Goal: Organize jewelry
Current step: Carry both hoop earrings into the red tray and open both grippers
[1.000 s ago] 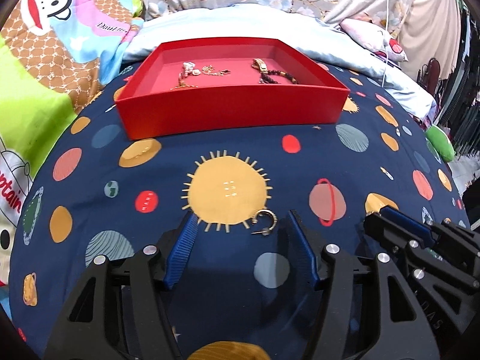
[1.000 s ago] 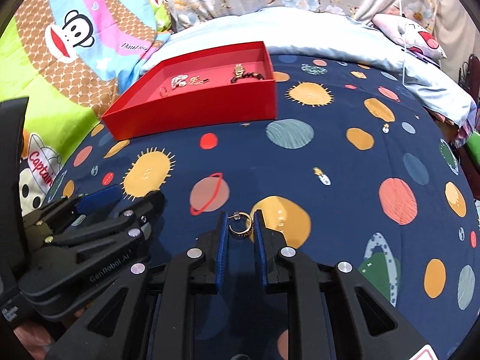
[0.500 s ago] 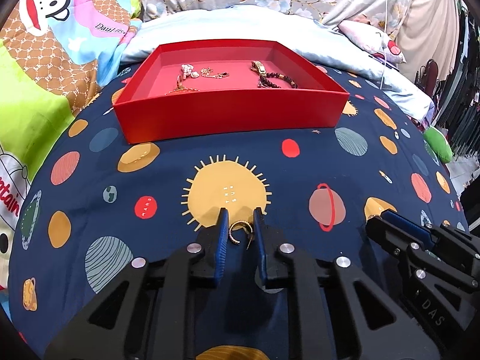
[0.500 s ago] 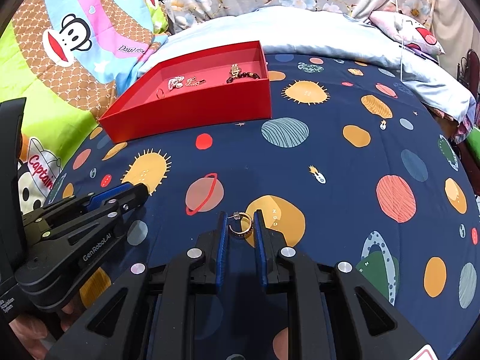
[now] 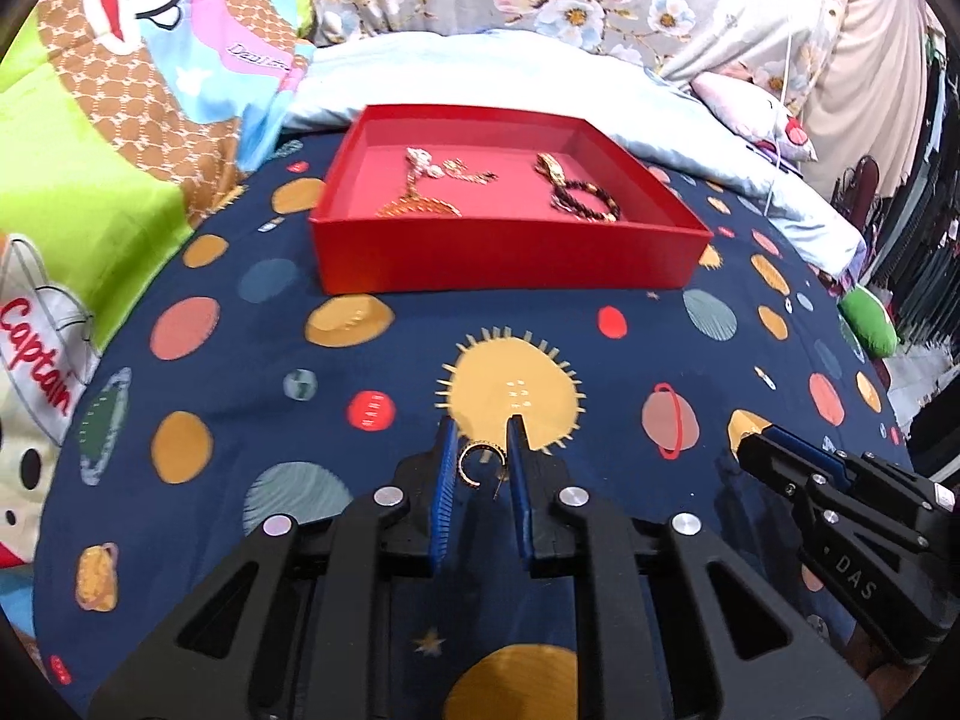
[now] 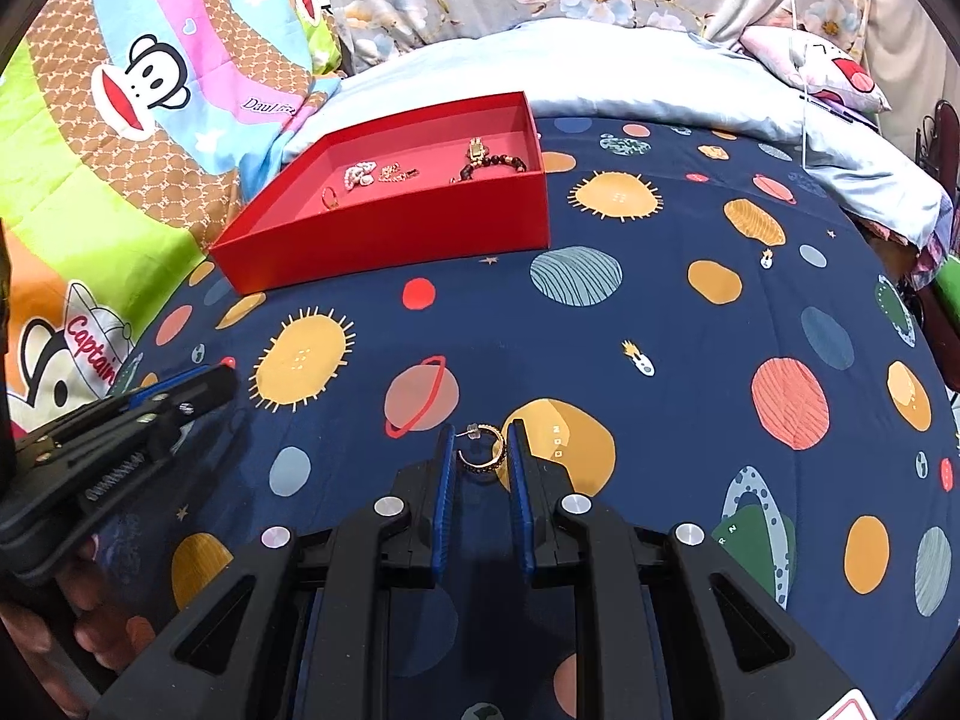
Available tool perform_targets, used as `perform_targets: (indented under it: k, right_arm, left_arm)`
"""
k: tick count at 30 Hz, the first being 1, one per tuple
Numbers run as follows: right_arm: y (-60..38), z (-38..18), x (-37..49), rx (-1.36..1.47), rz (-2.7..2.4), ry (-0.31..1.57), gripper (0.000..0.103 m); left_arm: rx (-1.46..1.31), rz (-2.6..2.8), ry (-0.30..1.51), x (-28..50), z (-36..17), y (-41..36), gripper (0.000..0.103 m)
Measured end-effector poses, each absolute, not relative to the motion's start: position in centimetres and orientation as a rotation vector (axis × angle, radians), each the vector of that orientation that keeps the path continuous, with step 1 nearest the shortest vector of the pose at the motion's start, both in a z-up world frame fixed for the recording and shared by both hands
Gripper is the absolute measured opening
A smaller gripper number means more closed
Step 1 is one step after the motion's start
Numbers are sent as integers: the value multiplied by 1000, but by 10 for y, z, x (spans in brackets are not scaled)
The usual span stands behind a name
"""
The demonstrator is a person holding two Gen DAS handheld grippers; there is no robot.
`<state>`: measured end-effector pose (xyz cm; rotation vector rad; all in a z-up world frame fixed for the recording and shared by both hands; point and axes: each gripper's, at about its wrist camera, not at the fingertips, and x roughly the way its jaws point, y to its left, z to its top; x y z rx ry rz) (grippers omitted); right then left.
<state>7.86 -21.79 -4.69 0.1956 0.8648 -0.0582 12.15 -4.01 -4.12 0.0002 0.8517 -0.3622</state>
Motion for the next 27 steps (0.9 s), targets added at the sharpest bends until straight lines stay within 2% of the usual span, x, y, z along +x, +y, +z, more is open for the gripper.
perform_targets:
  k: [10,18,27]
  right_arm:
    - [-222,-16,97,187,-17,802,16]
    - [-227,18,169,205,48,733,16]
    - [-225,7,264,226,63,778,16]
  left_arm:
    - [-3,-320,787,143,-5,-24,16]
    - [20,-319,694,200,29,-42,16]
    - [25,-312,702,267,19,-76,16]
